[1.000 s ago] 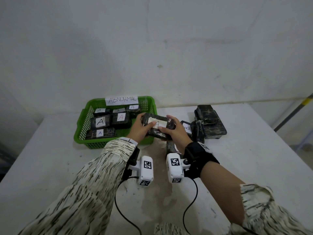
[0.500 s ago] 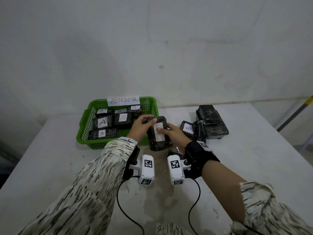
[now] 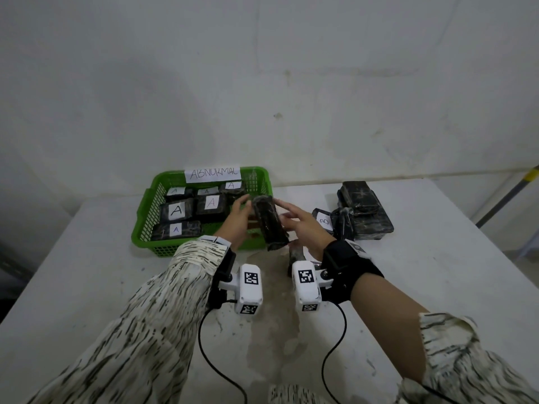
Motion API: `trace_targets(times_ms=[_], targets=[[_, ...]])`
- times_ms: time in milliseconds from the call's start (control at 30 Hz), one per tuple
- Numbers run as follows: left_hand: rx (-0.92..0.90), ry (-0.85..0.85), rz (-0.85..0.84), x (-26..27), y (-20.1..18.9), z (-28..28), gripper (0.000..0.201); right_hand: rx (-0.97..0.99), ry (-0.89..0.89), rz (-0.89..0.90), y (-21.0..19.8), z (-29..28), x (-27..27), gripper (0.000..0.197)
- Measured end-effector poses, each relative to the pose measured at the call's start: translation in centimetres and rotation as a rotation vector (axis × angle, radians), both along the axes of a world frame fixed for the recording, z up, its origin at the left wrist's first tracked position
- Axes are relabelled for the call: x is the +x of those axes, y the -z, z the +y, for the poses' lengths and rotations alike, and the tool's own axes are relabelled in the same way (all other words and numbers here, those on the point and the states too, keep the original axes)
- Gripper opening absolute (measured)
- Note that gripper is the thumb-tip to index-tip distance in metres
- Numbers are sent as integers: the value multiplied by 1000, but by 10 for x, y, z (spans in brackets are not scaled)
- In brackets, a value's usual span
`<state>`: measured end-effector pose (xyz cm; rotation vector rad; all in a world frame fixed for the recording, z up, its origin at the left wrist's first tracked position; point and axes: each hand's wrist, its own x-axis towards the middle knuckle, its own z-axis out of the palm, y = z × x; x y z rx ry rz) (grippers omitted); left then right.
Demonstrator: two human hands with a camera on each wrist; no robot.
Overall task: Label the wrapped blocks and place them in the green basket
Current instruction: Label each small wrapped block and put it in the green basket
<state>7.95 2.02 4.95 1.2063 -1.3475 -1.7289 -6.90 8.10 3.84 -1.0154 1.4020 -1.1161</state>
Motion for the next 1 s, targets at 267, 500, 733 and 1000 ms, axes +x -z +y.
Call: trace_targets(times_ms=[267,500,733,1000], targets=[[132,159,114,2,-4,5,41,71,-50,51,2,-1,-1,52],[129,99,65,1,-3,-5,47,139,-30,-94,-1,-3,9,49],[-11,117,62,-3,0,-2,41,51,63,-54,-7,-7,10,38],[36,66,116,-1,-4,-1,43,95,-32,-46,0,-5,3,40]])
